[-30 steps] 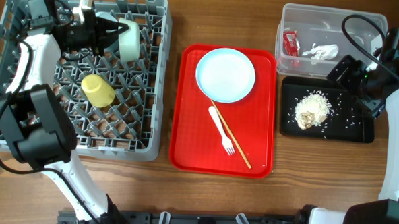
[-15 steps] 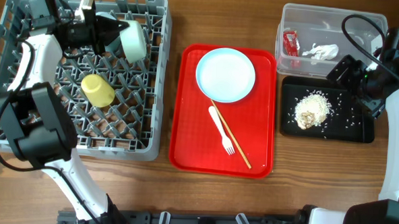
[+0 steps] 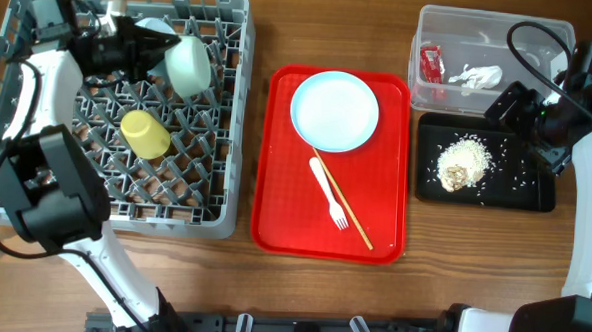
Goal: Sort waste into correct bins and load items into the dishwasher rack
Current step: 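Open the left gripper and release the green bowl in the rack, then grasp the white plastic fork on the red tray with the left gripper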
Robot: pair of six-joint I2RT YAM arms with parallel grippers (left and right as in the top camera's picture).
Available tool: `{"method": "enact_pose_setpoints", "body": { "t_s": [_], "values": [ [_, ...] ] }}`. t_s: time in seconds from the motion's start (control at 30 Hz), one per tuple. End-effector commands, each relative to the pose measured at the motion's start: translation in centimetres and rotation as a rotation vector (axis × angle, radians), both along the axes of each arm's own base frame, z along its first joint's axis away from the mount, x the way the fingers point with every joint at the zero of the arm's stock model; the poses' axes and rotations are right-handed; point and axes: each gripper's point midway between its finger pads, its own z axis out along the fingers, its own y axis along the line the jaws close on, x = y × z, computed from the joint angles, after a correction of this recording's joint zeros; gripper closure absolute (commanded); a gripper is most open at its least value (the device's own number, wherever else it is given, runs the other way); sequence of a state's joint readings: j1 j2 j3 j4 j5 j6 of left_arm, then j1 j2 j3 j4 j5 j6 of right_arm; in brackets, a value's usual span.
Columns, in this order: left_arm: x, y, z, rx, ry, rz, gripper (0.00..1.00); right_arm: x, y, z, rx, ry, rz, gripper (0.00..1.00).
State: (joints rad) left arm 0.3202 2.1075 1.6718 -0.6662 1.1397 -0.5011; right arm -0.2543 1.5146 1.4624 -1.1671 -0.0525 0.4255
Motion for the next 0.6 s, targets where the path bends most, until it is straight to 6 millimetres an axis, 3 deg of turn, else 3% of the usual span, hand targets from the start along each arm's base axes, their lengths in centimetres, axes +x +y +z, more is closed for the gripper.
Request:
{"method": "enact_pose_setpoints", "body": {
  "t_s": [0.0,0.13,0.3,0.43,0.5,0.57],
  "values": [
    [-0.6,3.8,-4.4,0.168,0.062,0.073,0.74,0.1,0.2,0.4,0.008,-0.015,0.011,0.0],
    [-1.1,6.3,-4.0,0.192,0.029,0.1,0.6,0.1,0.2,0.4,0.009,-0.013,0.011,0.0],
    [-1.7,6.4,-0.7,0.295,-0.098,0.062,0.53,0.1,0.2,0.4,0.008,-0.014,0.01,0.0],
    [-2.4,5.0,5.0,0.422,-0.243,0.049,0.5,0.1,0.2,0.4,0.002,-0.014,0.028,0.0],
    [-3.1,2.9,7.7,0.527,-0.294,0.031,0.48,0.1,0.2,0.4,-0.002,-0.013,0.039,0.0],
    [-3.9,0.8,8.5,0.597,-0.291,0.009,0.46,0.1,0.2,0.4,-0.006,-0.013,0.047,0.0]
  ]
}}
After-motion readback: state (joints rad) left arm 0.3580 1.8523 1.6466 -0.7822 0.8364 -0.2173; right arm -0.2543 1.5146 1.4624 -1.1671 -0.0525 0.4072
